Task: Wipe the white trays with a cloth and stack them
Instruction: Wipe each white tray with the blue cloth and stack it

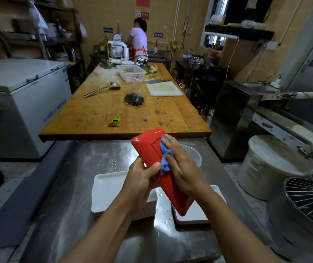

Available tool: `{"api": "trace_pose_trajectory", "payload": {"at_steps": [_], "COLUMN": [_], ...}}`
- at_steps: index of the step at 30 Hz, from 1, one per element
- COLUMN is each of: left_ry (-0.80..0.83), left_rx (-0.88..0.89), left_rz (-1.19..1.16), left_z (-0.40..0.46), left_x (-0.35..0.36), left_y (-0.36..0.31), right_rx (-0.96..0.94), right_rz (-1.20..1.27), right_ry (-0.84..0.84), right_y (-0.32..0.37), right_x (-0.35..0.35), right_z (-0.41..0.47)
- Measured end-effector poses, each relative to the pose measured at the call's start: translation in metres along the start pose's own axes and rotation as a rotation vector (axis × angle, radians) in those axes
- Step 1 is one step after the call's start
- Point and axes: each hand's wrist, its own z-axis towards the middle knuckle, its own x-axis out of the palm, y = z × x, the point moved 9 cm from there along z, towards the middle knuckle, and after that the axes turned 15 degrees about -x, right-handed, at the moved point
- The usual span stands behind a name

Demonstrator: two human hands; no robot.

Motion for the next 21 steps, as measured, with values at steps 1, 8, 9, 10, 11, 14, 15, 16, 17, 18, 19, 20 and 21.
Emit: {"api": "trace_pose_trajectory", "payload": {"at_steps": [1,8,9,10,11,14,15,16,17,18,19,20,21], "left_ry": [-0.002,-0.036,-0.045,-0.059,-0.074,-0.118,-0.138,-0.161,-0.182,-0.202,-0.23,-0.261,-0.278], "left_rx": [-0.001,-0.057,-0.063,-0.067,-0.066,0.006,0.062,0.125,0.187,0.239,0.278,0.303,0.31], "left_rz": [0.014,0.085,0.107,0.143,0.194,0.479,0.628,0.792,0.961,1.124,1.28,1.431,1.569], "left_z": [0.001,0.007,0.009,0.011,0.014,0.025,0.028,0.032,0.035,0.038,0.041,0.045,0.051], "left_x": [0.001,0.006,0.008,0.011,0.014,0.029,0.037,0.046,0.056,0.066,0.074,0.081,0.09], "left_y": [0.001,0.016,0.017,0.017,0.016,0.011,0.01,0.011,0.016,0.024,0.034,0.045,0.061], "right_rx": [0.014,0.225,0.261,0.297,0.336,0.481,0.513,0.534,0.554,0.58,0.611,0.646,0.685], "right_rz": [0.009,-0.077,-0.096,-0.115,-0.133,-0.076,-0.04,-0.025,-0.024,-0.022,-0.023,-0.029,-0.032], "right_ry": [-0.004,-0.205,-0.233,-0.26,-0.287,-0.369,-0.394,-0.412,-0.424,-0.439,-0.454,-0.467,-0.485], "right_y": [-0.006,-0.062,-0.07,-0.078,-0.086,-0.107,-0.111,-0.115,-0.119,-0.123,-0.128,-0.133,-0.139], "right_x": [-0.001,-0.023,-0.028,-0.034,-0.04,-0.053,-0.055,-0.058,-0.06,-0.063,-0.066,-0.068,-0.072], "right_z": [-0.001,-0.035,-0.042,-0.051,-0.061,-0.095,-0.106,-0.115,-0.125,-0.135,-0.143,-0.152,-0.165]}}
